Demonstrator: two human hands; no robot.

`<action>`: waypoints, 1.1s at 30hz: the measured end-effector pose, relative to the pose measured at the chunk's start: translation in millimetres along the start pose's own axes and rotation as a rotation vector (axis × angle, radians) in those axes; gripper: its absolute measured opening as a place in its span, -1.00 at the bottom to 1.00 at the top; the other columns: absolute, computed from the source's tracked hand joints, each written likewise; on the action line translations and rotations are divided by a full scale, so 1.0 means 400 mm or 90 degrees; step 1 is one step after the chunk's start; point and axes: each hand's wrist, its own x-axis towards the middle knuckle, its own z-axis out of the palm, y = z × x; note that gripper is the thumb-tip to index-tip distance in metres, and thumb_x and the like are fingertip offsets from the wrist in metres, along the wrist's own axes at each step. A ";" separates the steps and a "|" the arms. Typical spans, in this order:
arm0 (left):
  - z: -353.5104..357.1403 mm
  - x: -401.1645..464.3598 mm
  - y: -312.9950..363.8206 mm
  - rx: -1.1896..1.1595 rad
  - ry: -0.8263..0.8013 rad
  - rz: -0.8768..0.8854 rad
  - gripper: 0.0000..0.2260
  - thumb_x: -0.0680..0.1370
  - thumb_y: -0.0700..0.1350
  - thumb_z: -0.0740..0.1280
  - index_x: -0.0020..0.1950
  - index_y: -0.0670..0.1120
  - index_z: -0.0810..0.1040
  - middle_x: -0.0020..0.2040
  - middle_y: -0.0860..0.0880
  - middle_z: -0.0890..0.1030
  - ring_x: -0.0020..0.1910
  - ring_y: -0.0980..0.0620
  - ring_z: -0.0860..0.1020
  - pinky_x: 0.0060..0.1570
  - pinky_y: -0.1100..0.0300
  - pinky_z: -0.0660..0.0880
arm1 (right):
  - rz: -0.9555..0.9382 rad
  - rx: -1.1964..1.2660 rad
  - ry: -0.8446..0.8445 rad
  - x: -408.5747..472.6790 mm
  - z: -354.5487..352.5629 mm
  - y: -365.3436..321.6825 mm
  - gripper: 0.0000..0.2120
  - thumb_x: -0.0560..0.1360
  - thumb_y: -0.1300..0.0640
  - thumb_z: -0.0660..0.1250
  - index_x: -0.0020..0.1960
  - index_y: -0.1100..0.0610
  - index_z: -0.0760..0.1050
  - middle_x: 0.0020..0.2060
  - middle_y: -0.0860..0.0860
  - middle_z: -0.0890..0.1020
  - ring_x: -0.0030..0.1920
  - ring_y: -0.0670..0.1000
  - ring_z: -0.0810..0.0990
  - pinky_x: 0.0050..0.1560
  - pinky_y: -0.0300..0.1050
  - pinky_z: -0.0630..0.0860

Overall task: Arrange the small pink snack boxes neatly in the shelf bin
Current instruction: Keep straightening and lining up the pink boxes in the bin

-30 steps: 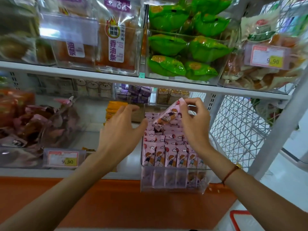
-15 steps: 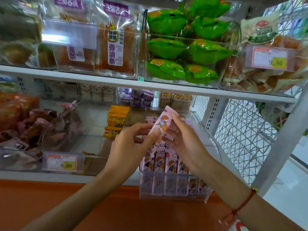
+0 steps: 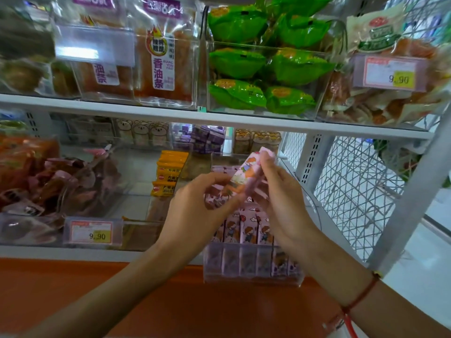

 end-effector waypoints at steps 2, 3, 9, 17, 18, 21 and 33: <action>-0.002 0.004 -0.007 -0.017 0.000 -0.009 -0.66 0.45 0.12 0.37 0.22 0.16 0.53 -0.06 0.33 0.57 -0.06 0.35 0.56 -0.12 0.38 0.57 | -0.026 -0.060 0.007 0.011 0.011 -0.014 -0.56 0.47 -0.15 0.32 0.14 0.19 0.49 -0.03 0.10 0.64 0.00 -0.01 0.64 -0.01 -0.15 0.57; -0.001 0.005 -0.009 -0.033 0.000 -0.007 -0.67 0.48 0.07 0.37 0.24 0.13 0.53 -0.04 0.31 0.59 -0.06 0.34 0.58 -0.10 0.34 0.58 | -0.041 -0.093 -0.012 0.017 0.016 -0.022 -0.54 0.46 -0.15 0.33 0.18 0.16 0.47 -0.01 0.07 0.64 0.00 -0.05 0.64 -0.04 -0.21 0.55; -0.013 0.013 -0.026 -0.092 0.007 0.002 -0.81 0.51 0.03 0.33 0.11 0.07 0.48 0.01 0.19 0.64 -0.02 0.31 0.60 -0.03 0.29 0.58 | -0.036 -0.144 -0.137 0.013 0.014 -0.017 -0.61 0.54 0.03 0.27 0.35 -0.02 0.37 0.18 -0.04 0.60 0.19 -0.08 0.56 0.23 -0.10 0.48; -0.006 0.015 -0.026 0.077 0.009 0.087 -0.63 0.45 0.05 0.42 0.24 0.13 0.50 0.07 0.24 0.56 0.02 0.30 0.53 -0.02 0.46 0.47 | -0.067 -0.125 -0.079 -0.028 -0.023 0.010 -0.37 0.32 -0.11 0.40 0.34 0.05 0.37 0.08 -0.01 0.66 0.09 -0.05 0.64 0.15 0.02 0.56; -0.008 0.016 -0.025 0.057 0.010 0.065 -0.63 0.47 0.01 0.42 0.27 0.10 0.51 0.09 0.21 0.58 0.02 0.27 0.54 0.00 0.42 0.49 | -0.050 -0.116 -0.104 -0.025 -0.029 0.007 -0.36 0.33 -0.08 0.39 0.36 0.05 0.36 0.09 -0.02 0.66 0.10 -0.05 0.64 0.15 -0.01 0.57; -0.011 0.021 -0.011 -0.060 -0.050 0.024 -0.69 0.52 -0.01 0.35 0.26 0.18 0.50 0.06 0.21 0.64 -0.03 0.21 0.61 -0.05 0.25 0.59 | -0.038 -0.116 -0.127 -0.021 -0.042 0.000 -0.44 0.35 -0.05 0.34 0.34 -0.02 0.39 0.08 -0.03 0.66 0.09 -0.05 0.64 0.10 -0.05 0.58; 0.012 0.015 0.025 -0.295 -0.232 -0.213 -0.74 0.57 0.09 0.21 -0.17 0.03 0.63 -0.24 0.07 0.71 -0.24 0.17 0.67 -0.31 0.40 0.54 | 0.047 -0.120 -0.042 -0.017 -0.036 0.001 -0.62 0.48 -0.05 0.35 0.22 0.12 0.52 0.01 0.08 0.65 -0.09 -0.03 0.63 -0.17 -0.23 0.50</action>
